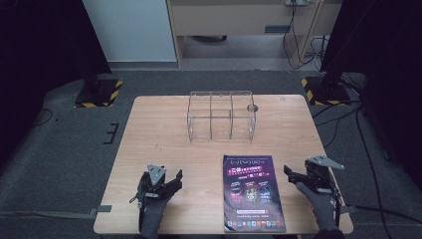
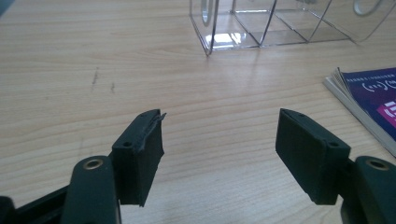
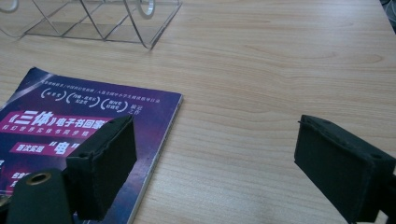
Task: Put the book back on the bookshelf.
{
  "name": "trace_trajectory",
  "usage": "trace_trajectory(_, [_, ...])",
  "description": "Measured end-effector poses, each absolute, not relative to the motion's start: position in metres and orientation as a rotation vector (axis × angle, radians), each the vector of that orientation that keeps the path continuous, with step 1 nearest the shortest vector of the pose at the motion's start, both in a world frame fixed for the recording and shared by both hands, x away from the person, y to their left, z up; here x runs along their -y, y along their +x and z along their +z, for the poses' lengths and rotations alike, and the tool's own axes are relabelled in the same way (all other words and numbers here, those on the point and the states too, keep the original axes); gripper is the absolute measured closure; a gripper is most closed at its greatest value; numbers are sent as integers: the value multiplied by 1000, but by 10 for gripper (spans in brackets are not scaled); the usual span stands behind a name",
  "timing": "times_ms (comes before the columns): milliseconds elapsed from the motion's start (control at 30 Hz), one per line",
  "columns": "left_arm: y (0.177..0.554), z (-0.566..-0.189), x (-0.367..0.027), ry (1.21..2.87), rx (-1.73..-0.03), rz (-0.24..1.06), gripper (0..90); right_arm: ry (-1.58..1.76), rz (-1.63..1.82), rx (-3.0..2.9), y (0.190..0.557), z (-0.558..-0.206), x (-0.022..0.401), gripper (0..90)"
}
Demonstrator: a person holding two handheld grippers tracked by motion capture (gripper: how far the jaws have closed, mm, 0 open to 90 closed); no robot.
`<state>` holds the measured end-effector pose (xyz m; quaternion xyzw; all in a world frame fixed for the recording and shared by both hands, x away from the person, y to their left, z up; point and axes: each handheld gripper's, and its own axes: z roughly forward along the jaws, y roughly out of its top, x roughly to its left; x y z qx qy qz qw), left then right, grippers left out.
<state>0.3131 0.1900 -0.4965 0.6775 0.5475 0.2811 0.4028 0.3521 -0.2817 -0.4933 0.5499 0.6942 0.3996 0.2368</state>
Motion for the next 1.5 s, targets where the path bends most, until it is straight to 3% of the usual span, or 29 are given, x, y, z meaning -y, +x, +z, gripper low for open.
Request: trace_trajectory(1500, [309, -509, -82, 1853, -1249, 492, 287, 1436, 1149, -2073, 336, -509, 248, 168])
